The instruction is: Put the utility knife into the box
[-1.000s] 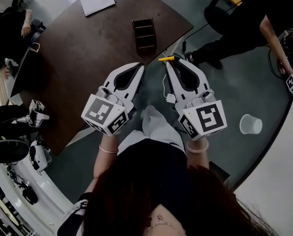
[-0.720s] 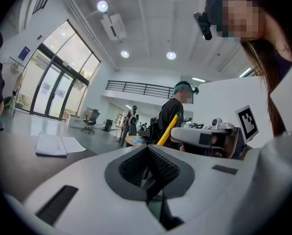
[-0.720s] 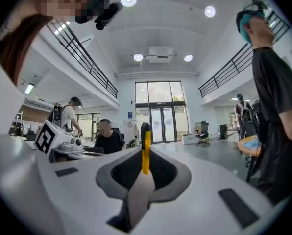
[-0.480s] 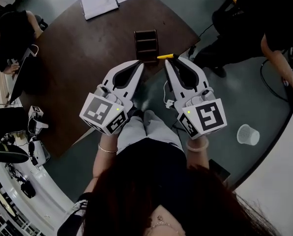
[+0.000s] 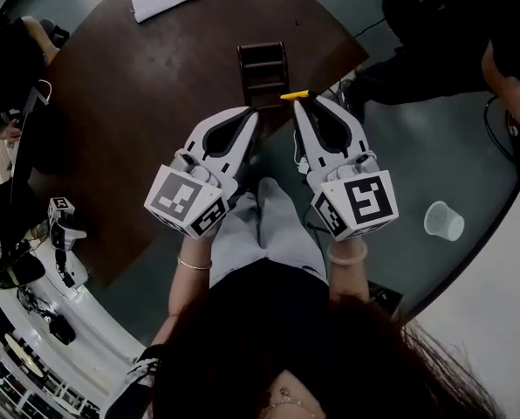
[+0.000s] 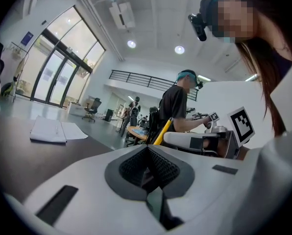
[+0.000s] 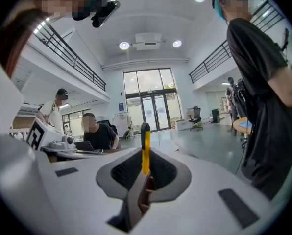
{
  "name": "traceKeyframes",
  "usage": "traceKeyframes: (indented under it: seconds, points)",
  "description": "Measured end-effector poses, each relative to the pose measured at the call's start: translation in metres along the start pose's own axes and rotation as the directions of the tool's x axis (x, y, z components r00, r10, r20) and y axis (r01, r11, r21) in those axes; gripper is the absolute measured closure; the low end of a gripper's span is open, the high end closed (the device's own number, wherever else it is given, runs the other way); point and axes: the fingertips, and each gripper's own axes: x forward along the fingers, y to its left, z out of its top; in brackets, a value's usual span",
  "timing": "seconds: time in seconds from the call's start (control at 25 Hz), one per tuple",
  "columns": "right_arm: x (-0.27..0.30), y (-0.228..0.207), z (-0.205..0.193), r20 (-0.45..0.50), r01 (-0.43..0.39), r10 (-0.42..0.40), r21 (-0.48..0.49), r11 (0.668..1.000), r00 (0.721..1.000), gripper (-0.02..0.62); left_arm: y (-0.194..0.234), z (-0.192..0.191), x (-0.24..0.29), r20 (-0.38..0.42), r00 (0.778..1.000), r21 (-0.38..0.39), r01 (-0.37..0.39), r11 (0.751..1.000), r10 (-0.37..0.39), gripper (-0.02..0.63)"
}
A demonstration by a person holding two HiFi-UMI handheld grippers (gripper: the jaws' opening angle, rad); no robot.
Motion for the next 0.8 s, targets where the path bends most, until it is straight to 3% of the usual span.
traceKeyframes:
  seconds: [0.8]
  points:
    - [0.065,-0.03,-0.136,-0.18,0.072,-0.053,0.1,0.992,0.982,0.543,0.063,-0.092,0.036,-0.082,0.997,-0.118,-0.021,0.993,0.012,0.615]
